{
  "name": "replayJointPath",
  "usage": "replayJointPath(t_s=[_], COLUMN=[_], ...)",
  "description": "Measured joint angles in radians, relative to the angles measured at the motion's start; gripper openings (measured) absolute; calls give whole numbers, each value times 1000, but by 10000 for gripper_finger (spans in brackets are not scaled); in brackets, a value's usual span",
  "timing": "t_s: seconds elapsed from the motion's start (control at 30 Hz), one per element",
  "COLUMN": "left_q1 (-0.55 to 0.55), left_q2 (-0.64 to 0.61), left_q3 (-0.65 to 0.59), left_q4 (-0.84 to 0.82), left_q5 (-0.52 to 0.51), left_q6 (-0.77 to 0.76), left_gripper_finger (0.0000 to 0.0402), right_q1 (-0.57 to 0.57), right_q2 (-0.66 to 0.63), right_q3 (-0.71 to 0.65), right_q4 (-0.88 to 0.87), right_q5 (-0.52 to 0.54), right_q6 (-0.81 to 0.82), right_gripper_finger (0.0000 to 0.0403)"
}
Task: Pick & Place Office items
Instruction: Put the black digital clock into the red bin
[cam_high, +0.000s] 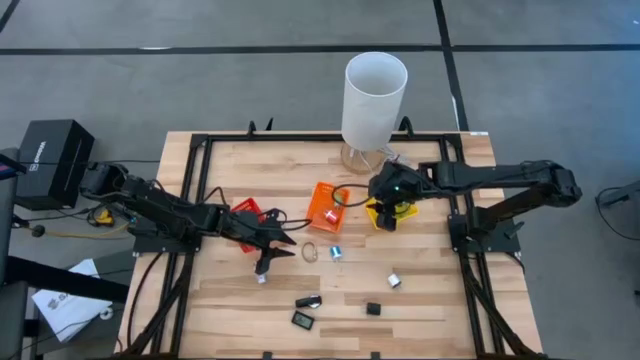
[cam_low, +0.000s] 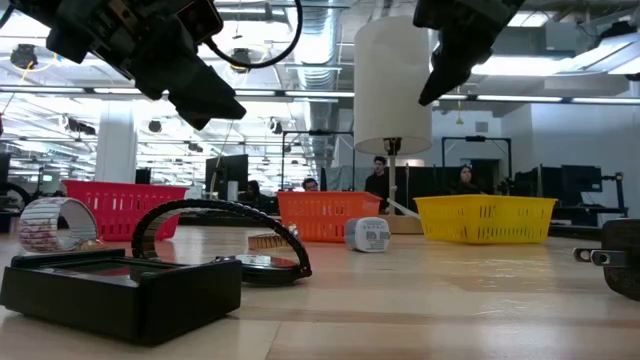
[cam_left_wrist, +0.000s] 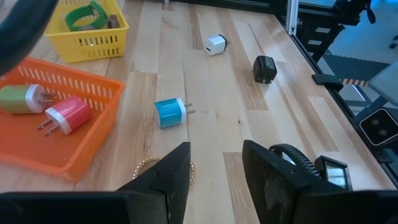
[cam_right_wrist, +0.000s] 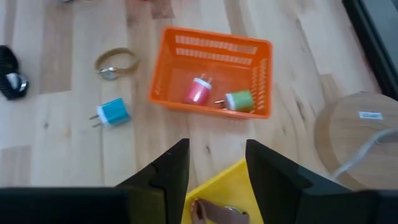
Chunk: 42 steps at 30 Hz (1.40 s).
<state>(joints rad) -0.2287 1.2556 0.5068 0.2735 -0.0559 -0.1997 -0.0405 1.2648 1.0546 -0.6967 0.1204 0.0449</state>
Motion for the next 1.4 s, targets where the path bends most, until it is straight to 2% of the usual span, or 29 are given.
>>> replayJointPath(t_s=[0.13,0.47,0.67,0.87,1.03,1.2,1.4], left_q1=[0,-18,-124,-251,-312,-369,-403], left_q2=[0,0,28,188,317,413,479], left_q3=[0,0,0,28,134,255,377], left_q4=[6,85,184,372,373,361,128], left_q5=[0,-7,-5,-44,-53,-57,-87], left_q6=[0,-51,-36,-33,-33,42,15], left_gripper_finger=[140,140,140,152,181,201,207], right_q1=[32,138,221,264,300,345,398], right_q2=[0,0,0,0,0,0,0], right_q3=[0,0,-105,-182,-196,-197,-198], right_q4=[14,205,341,522,558,627,653], right_q5=[0,0,-4,0,0,5,5], right_q6=[0,41,-21,58,61,61,61], right_gripper_finger=[141,132,132,132,132,133,132])
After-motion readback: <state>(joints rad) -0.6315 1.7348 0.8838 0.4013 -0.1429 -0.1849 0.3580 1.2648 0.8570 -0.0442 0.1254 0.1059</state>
